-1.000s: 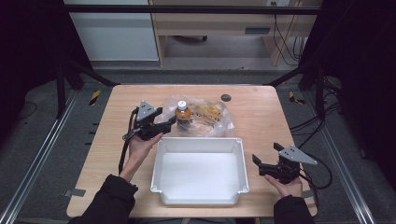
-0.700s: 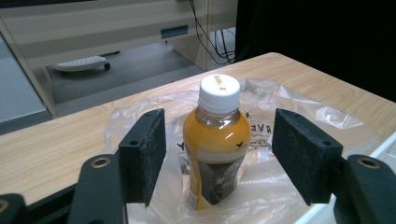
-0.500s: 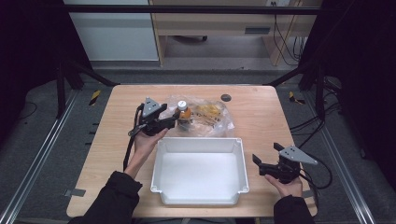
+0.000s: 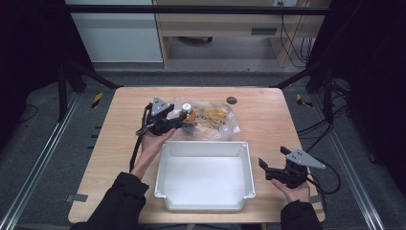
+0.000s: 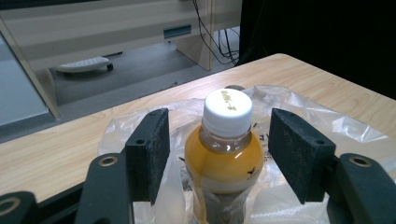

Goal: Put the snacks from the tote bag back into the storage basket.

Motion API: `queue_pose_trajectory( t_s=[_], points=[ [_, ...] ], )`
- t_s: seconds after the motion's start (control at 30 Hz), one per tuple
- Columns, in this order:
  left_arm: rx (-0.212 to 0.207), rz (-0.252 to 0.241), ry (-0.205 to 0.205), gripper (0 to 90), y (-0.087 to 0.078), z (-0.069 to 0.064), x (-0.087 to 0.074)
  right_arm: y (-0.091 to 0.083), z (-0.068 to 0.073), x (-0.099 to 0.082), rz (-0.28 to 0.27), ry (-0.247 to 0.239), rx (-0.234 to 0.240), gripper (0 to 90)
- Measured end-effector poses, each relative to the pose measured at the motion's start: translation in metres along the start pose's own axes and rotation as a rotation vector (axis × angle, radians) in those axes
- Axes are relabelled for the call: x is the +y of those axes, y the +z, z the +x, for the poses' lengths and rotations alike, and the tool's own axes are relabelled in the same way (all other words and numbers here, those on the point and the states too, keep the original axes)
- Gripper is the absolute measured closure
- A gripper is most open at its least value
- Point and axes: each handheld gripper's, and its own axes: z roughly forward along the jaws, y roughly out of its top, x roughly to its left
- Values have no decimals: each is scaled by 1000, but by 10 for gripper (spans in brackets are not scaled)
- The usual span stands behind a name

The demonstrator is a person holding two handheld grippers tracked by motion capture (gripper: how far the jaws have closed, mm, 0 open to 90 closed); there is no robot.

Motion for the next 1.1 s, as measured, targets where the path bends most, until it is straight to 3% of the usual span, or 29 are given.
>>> queue_pose_trajectory(
  t_s=[0.8,1.1],
  points=[
    [-5,5,8,507,22,-3,-7,0,0,0,0,3,0,59],
    [-8,13,16,522,28,-6,-2,0,0,0,-4,3,3,59]
  ],
)
